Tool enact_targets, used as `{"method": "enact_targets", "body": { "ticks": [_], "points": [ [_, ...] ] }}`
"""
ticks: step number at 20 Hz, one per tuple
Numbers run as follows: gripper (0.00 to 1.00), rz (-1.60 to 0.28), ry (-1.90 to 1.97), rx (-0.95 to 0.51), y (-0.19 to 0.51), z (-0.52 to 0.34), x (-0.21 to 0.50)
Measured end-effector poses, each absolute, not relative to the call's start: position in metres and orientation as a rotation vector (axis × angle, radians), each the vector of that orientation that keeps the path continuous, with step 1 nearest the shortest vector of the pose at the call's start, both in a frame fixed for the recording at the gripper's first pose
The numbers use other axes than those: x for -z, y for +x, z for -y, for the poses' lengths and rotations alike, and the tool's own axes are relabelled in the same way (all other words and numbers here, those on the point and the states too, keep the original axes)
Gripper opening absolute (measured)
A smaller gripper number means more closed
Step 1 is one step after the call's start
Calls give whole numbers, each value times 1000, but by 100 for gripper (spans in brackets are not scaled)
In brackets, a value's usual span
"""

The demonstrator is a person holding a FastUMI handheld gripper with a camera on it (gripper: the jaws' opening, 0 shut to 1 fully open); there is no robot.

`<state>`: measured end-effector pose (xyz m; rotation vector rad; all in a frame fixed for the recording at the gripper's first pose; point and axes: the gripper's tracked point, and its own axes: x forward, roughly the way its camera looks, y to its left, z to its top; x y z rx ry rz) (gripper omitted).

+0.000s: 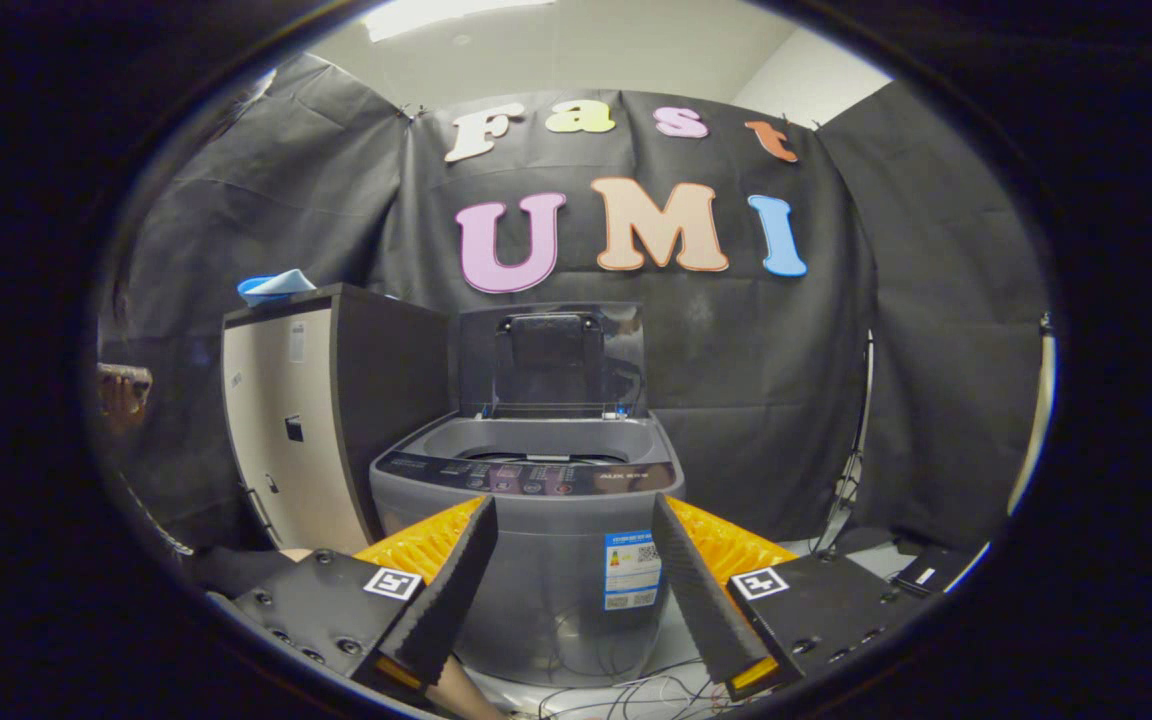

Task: Put the clothes into the washing machine and then close the washing machine lid.

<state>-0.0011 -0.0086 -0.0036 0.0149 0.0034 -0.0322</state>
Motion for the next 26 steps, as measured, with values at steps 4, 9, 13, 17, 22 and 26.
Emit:
{"method": "enact_targets", "body": {
  "ticks": [4, 9, 13, 17, 22, 26],
  "points": [
    [97, -13, 25, 63, 16, 2, -11],
    [96, 52, -20, 37, 75, -39, -117],
    [96, 73, 27, -102, 153, -111, -226],
    [96, 33, 90, -237, 211, -196, -308],
    [96, -73, 62, -329, 268, -300, -355],
    [97, -186, 4, -402, 296, -373, -351]
  ]
}}
